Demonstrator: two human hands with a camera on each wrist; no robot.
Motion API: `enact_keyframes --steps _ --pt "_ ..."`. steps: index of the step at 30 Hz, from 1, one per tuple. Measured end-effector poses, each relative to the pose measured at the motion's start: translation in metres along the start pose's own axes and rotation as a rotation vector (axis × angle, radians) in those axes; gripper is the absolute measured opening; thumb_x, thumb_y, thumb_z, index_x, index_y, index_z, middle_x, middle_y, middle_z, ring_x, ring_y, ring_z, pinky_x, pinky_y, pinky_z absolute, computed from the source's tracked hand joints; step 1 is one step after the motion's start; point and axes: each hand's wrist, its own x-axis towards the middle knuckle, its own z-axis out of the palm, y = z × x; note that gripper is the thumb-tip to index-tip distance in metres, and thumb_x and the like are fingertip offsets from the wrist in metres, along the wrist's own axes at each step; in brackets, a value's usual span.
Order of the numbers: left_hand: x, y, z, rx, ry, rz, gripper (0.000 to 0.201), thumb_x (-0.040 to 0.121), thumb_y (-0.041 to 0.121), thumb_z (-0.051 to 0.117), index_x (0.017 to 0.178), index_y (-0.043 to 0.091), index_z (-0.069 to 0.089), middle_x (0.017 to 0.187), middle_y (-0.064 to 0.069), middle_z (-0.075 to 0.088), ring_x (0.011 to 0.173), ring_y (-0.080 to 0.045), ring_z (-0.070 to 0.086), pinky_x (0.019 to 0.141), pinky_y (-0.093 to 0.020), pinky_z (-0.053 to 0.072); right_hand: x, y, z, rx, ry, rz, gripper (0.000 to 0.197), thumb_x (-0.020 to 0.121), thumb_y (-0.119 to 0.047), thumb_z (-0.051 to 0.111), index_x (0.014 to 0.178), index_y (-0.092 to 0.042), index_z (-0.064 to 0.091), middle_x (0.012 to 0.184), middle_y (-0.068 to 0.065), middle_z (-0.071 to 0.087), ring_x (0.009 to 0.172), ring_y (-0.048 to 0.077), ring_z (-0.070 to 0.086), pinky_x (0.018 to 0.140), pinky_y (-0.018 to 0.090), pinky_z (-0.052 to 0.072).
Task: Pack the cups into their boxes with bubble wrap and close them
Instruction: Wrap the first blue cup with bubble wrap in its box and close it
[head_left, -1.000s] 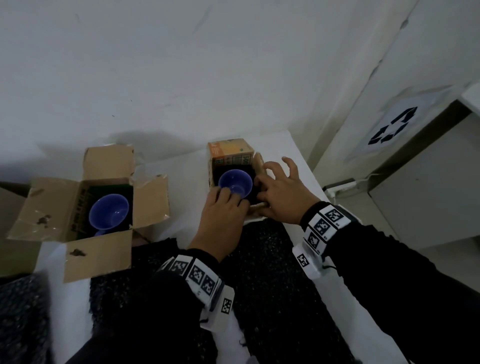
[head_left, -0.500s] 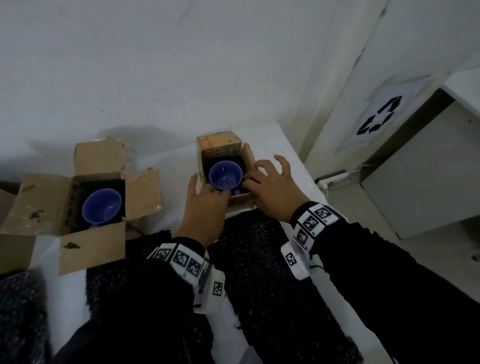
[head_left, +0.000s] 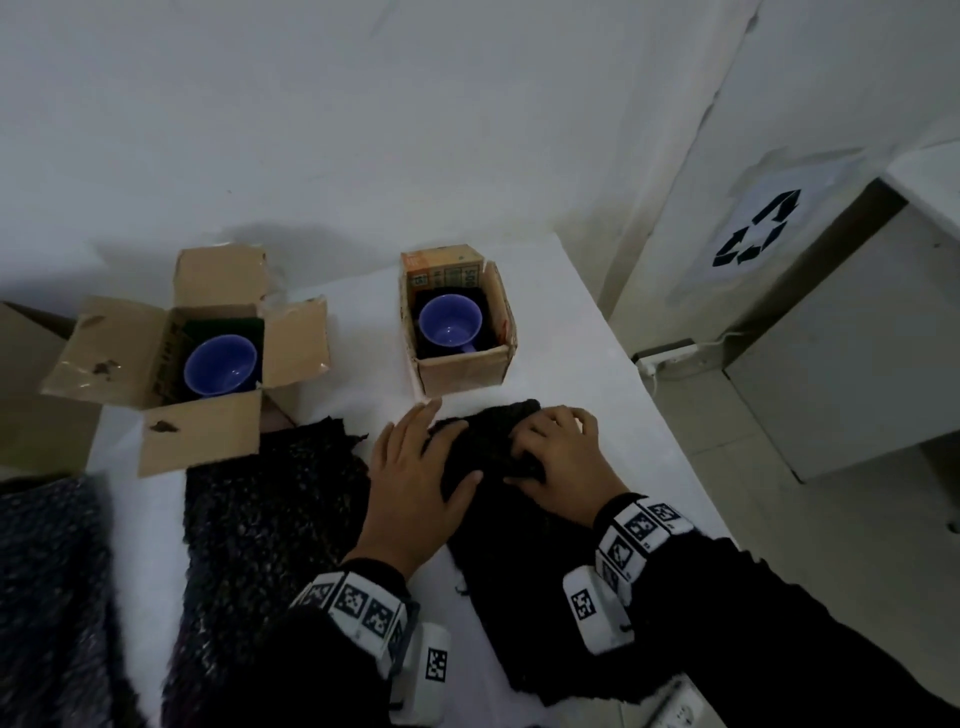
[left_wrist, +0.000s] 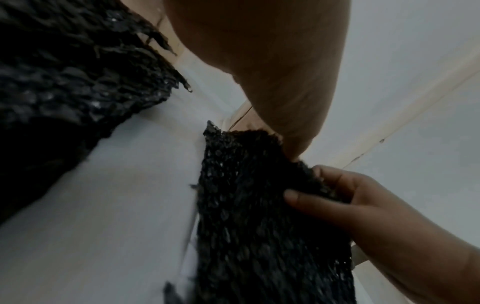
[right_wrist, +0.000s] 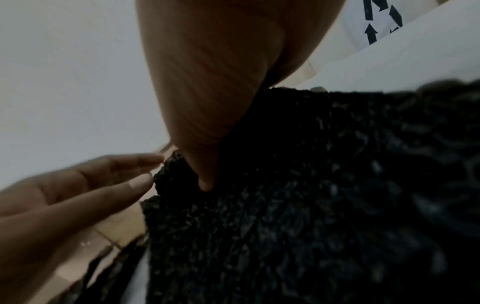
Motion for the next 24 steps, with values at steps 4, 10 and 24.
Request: enact_keyframes --steps 4,10,24 --pt "-0.009 0.013 -0.004 -0.487 0.024 -0.266 0.081 0.077 0.069 0.063 0.142 0.031 0.035 0.143 0.003 0.045 0.131 -0.013 0.045 0.106 -0.038 0.042 0.003 -0.011 -0.019 0.337 0.110 0.117 0.033 0.073 -0.057 0.066 0.083 -0.028 0.055 0.090 -0.012 0.059 0.093 0.015 0.048 0.077 0.036 0.038" --pt "-0.004 0.020 0.001 -0.558 -0.071 -0.350 0.052 0.080 0.050 0.072 0.122 0.025 0.056 0.111 0.007 0.068 0.104 -0.010 0.064 0.089 -0.028 0.053 0.008 -0.016 -0.038 0.491 0.104 0.212 0.031 0.072 -0.042 0.073 0.073 -0.035 0.043 0.079 -0.014 0.056 0.084 0.011 0.050 0.075 0.039 0.045" --pt "0.003 0.040 -0.015 -0.780 -0.034 -0.146 0.078 0.077 0.056 0.073 0.140 0.026 0.038 0.134 0.013 0.052 0.125 -0.002 0.049 0.102 -0.022 0.042 0.013 -0.038 -0.077 1.011 0.157 0.275 0.010 0.078 -0.006 0.058 0.081 -0.007 0.048 0.069 0.009 0.050 0.066 0.017 0.048 0.064 0.034 0.040"
